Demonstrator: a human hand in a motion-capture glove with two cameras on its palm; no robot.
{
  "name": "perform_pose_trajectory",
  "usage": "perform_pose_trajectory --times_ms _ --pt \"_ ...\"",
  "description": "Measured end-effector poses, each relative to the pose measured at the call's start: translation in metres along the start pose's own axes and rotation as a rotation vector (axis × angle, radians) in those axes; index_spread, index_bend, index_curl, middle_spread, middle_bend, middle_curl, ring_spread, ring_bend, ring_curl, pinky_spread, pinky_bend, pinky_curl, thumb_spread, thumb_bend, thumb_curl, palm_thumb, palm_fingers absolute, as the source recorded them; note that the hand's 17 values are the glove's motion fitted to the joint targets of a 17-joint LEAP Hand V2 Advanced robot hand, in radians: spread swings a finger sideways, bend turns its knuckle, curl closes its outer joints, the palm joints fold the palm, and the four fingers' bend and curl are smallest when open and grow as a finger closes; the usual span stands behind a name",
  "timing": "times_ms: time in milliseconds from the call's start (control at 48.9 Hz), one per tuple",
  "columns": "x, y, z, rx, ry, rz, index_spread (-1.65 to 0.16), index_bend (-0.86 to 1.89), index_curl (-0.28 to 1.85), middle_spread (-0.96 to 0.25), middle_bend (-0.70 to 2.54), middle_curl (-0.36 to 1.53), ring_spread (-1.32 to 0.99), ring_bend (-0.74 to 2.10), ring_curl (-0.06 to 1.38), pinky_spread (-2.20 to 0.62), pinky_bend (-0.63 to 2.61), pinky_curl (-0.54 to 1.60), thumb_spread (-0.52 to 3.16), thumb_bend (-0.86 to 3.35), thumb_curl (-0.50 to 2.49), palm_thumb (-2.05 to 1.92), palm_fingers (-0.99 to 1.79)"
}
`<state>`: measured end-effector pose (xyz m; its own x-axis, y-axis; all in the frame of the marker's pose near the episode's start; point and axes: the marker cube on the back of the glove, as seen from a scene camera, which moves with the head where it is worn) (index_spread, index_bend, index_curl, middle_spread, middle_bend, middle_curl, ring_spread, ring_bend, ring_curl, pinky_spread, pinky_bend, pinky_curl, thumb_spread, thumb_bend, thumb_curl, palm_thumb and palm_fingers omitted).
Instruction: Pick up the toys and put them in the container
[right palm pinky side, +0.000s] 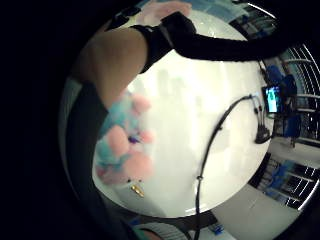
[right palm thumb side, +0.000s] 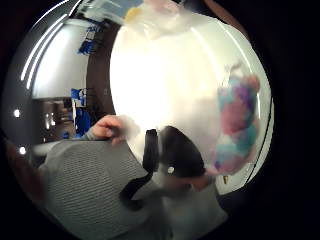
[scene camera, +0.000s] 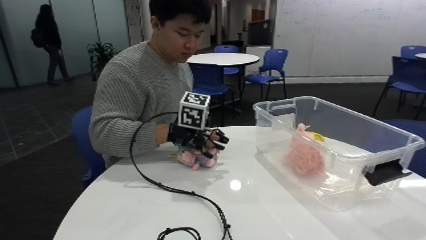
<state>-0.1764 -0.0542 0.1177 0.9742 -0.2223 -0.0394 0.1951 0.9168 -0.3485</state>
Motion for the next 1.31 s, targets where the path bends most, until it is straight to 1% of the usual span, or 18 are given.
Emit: perform_pose_trajectory --times_ms 82,205,307,409,512,553,614,655,696,716,798,860,962,1064,1167,1228,1269,1310 --pt "0.001 0.006 0.028 -0.033 0.020 0.045 -0.39 0.17 0.40 -0.14 0.14 0.30 -0.09 0.19 0.39 0.08 0.84 0.34 1.34 -0.01 0.31 0.01 -0.09" --pt "0.007 0.008 0.041 0.015 0.043 0.126 -0.39 0.19 0.40 -0.13 0.09 0.27 -0.07 0.14 0.36 0.07 0.98 0.37 1.34 0.00 0.32 0.03 -0.09" --pt "0.016 0.010 0.046 0.032 0.028 0.187 -0.39 0.14 0.39 -0.13 0.05 0.22 -0.09 0.35 0.40 0.03 1.14 0.40 1.39 0.05 0.35 0.13 0.05" --pt "0.019 0.011 0.046 0.049 0.060 0.190 -0.39 0.13 0.36 -0.13 0.09 0.20 -0.13 0.57 0.45 -0.04 1.19 0.42 1.45 0.08 0.37 0.20 0.08" --pt "0.018 0.009 0.046 0.092 0.116 0.195 -0.39 0.14 0.35 -0.14 0.15 0.20 -0.19 0.70 0.49 -0.13 1.22 0.42 1.50 0.11 0.39 0.26 0.14" --pt "0.018 0.008 0.045 0.125 0.137 0.200 -0.39 0.13 0.34 -0.15 0.19 0.21 -0.21 0.74 0.49 -0.16 1.23 0.41 1.52 0.13 0.40 0.28 0.22" --pt "0.018 0.005 0.044 0.183 0.148 0.205 -0.39 0.10 0.31 -0.16 0.25 0.23 -0.26 0.80 0.49 -0.25 1.27 0.40 1.58 0.17 0.43 0.33 0.43" --pt "0.019 0.004 0.042 0.220 0.138 0.199 -0.39 0.10 0.30 -0.17 0.37 0.27 -0.31 0.80 0.49 -0.29 1.22 0.38 1.52 0.20 0.48 0.43 0.52" --pt "0.020 0.002 0.041 0.250 0.117 0.186 -0.39 0.13 0.31 -0.18 0.40 0.29 -0.34 0.83 0.50 -0.32 1.19 0.39 1.46 0.21 0.52 0.50 0.56" --pt "0.021 0.001 0.040 0.260 0.106 0.179 -0.40 0.20 0.33 -0.20 0.46 0.32 -0.36 0.88 0.53 -0.34 1.16 0.38 1.42 0.23 0.55 0.55 0.69" --pt "0.025 -0.002 0.036 0.273 0.070 0.164 -0.41 0.32 0.37 -0.22 0.55 0.35 -0.42 0.94 0.54 -0.38 1.06 0.36 1.32 0.24 0.62 0.62 0.96" --pt "0.027 -0.003 0.035 0.265 0.053 0.159 -0.40 0.41 0.42 -0.22 0.59 0.38 -0.44 0.99 0.57 -0.40 1.00 0.36 1.26 0.24 0.68 0.64 1.07" --pt "0.026 -0.005 0.027 0.241 0.014 0.127 -0.38 0.49 0.50 -0.22 0.64 0.43 -0.46 1.03 0.61 -0.42 0.98 0.38 1.15 0.24 0.76 0.65 1.08" --pt "0.006 -0.018 -0.009 0.264 -0.009 0.010 -0.37 0.53 0.55 -0.22 0.67 0.46 -0.47 1.04 0.64 -0.44 0.97 0.40 1.04 0.24 0.85 0.66 1.06" --pt "-0.006 -0.045 -0.084 0.367 0.101 -0.139 -0.36 0.54 0.60 -0.22 0.68 0.49 -0.48 1.05 0.65 -0.44 0.97 0.42 0.94 0.24 0.93 0.65 1.04" --pt "-0.010 -0.062 -0.136 0.432 0.071 -0.225 -0.35 0.54 0.62 -0.22 0.68 0.50 -0.48 1.06 0.66 -0.45 0.97 0.43 0.88 0.24 0.98 0.65 1.03" --pt "-0.014 -0.076 -0.169 0.473 0.018 -0.244 -0.35 0.54 0.63 -0.22 0.69 0.51 -0.48 1.06 0.66 -0.45 0.97 0.43 0.85 0.24 1.00 0.64 1.03" --pt "-0.017 -0.089 -0.193 0.499 -0.014 -0.229 -0.35 0.54 0.65 -0.22 0.69 0.52 -0.48 1.06 0.67 -0.45 0.97 0.44 0.82 0.24 1.03 0.64 1.02"
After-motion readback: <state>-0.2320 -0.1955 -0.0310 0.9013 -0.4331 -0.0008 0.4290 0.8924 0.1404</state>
